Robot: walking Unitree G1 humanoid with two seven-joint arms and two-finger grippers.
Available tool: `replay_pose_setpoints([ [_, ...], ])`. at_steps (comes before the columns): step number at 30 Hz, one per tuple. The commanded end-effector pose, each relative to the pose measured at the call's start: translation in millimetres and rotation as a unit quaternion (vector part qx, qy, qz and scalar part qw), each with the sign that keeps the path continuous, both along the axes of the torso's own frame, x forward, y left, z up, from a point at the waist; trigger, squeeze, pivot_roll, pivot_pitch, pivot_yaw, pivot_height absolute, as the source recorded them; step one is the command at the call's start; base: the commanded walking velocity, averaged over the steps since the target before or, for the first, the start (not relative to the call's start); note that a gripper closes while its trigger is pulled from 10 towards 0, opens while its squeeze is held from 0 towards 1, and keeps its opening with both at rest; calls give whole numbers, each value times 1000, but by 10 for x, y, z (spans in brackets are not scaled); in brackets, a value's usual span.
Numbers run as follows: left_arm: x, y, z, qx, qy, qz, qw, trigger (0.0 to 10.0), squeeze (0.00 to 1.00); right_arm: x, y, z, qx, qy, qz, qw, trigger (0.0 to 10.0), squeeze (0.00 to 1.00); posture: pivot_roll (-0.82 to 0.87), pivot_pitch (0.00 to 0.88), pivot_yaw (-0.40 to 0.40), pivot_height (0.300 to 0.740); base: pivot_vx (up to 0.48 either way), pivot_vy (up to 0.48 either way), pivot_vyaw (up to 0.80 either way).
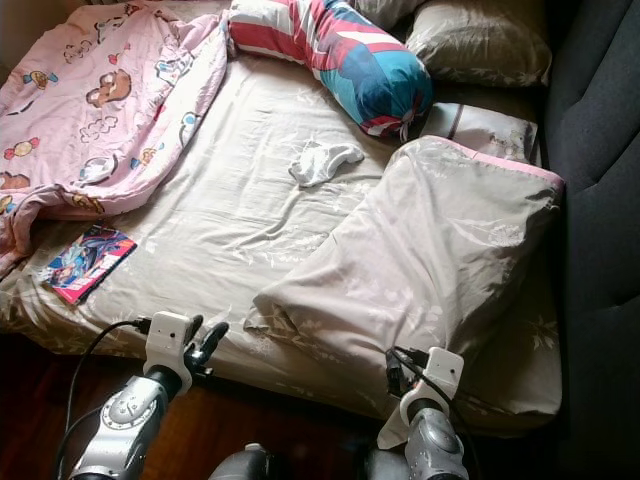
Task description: Clean up the room
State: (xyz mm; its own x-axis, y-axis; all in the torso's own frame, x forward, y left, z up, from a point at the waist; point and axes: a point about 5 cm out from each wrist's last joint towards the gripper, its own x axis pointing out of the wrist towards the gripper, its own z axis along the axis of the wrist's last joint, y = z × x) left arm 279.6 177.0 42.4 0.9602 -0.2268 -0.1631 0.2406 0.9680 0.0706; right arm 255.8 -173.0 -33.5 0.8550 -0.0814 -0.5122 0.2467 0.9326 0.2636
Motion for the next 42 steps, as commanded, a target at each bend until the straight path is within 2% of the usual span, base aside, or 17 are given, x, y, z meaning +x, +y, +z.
replay_pose_setpoints([
  [1,-75,38,-86,4,23,3,1000,10000,0,-210,156,-186,12,53,30,998,0,0,53,267,127,690,0,0,0],
  [12,-58,-2,-87,2,27,-2,1000,10000,0,-244,158,-208,-7,60,48,997,0,0,45,261,122,690,0,0,0],
  [30,-11,-12,-82,3,26,2,1000,10000,0,-199,149,-183,-20,61,54,996,0,0,34,226,109,690,0,0,0],
  [42,-7,-31,-110,3,29,5,1000,10000,0,-151,86,-149,-37,58,53,996,0,0,30,193,97,690,0,0,0],
])
